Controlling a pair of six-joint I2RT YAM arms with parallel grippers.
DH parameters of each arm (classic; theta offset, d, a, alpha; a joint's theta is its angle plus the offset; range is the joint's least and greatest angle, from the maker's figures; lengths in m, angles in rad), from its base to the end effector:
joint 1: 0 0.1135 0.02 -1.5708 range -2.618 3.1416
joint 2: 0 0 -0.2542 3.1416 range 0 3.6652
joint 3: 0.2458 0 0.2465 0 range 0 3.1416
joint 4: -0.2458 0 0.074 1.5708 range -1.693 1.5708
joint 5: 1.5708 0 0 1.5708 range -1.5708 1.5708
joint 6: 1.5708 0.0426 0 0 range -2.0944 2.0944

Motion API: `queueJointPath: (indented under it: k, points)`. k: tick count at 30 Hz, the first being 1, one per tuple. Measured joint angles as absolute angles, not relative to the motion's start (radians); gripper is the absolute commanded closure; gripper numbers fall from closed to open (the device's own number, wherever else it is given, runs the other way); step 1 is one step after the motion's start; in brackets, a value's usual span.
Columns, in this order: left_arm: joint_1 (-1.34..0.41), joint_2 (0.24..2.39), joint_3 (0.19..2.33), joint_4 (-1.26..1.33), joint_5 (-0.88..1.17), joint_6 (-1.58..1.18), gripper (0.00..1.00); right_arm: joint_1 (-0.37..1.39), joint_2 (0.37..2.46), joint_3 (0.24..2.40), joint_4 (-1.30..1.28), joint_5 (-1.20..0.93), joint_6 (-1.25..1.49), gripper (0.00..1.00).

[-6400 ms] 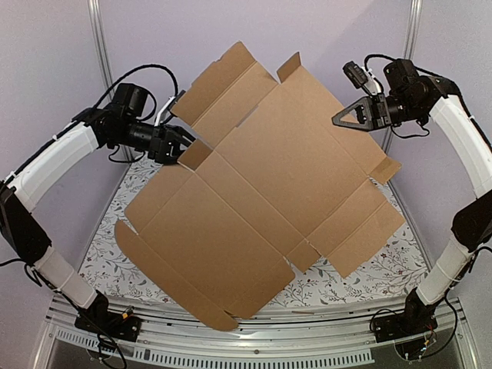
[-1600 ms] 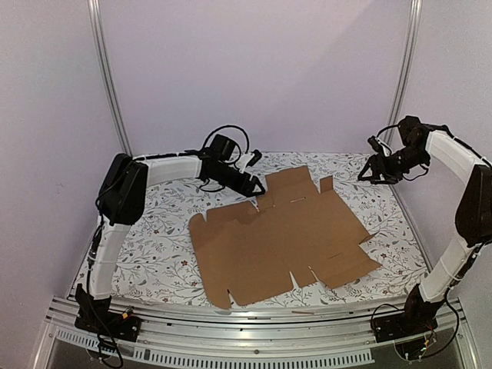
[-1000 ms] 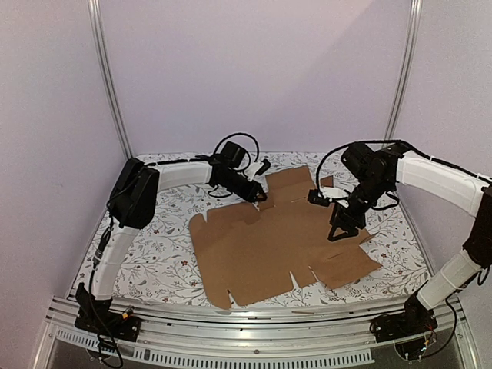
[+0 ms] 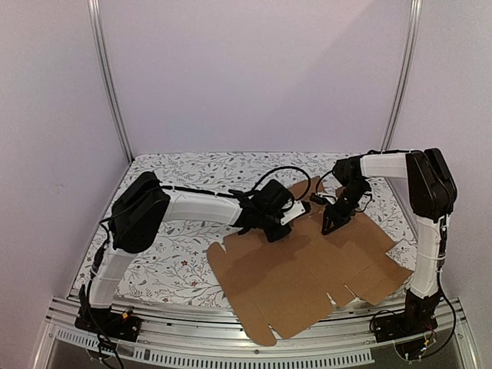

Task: Fold the paper box

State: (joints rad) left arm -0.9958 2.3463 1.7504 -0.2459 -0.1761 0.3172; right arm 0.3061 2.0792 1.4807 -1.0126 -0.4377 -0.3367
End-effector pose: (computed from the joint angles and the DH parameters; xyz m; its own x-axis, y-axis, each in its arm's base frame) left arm 0.2818 -0.4212 0.1240 -0.1475 0.7922 -0.5921 0.8512 0.4065 0.3319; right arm 0.3479 0.1289 0.1379 -0.8145 -0.5712 -0.1019 -0.5570 0.7205 0.4130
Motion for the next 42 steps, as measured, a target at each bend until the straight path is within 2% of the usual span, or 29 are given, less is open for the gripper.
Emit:
queueJointPath:
  k: [3, 5, 6, 8, 10, 13, 17, 24, 42]
  points:
    - [-0.985, 2.298, 1.694, -0.261, -0.125, 0.297, 0.46, 0.307, 2.103, 1.481, -1.013, -0.443, -0.328, 0.76]
    - [-0.963, 2.249, 1.682, -0.279, -0.076, 0.256, 0.54, 0.306, 2.103, 1.481, -1.013, -0.446, -0.325, 0.76]
    - [-0.949, 2.231, 1.685, -0.282, -0.058, 0.234, 0.65, 0.306, 2.103, 1.481, -1.013, -0.446, -0.322, 0.77]
    - [-0.897, 2.201, 1.726, -0.300, -0.013, 0.178, 0.81, 0.306, 2.103, 1.481, -1.013, -0.446, -0.320, 0.78]
    - [-0.830, 2.204, 1.806, -0.321, 0.025, 0.129, 0.89, 0.306, 2.106, 1.483, -1.014, -0.446, -0.318, 0.80]
    - [-0.749, 2.254, 1.940, -0.369, 0.073, 0.081, 0.94, 0.304, 2.113, 1.488, -1.016, -0.451, -0.316, 0.81]
    - [-0.722, 2.333, 2.002, -0.418, 0.127, 0.051, 0.98, 0.300, 2.120, 1.494, -1.020, -0.459, -0.315, 0.82]
    - [-0.807, 2.431, 2.000, -0.513, 0.210, 0.056, 1.00, 0.300, 2.124, 1.497, -1.021, -0.467, -0.314, 0.82]
    - [-0.904, 2.445, 2.000, -0.547, 0.285, 0.059, 1.00, 0.298, 2.130, 1.500, -1.026, -0.484, -0.309, 0.82]
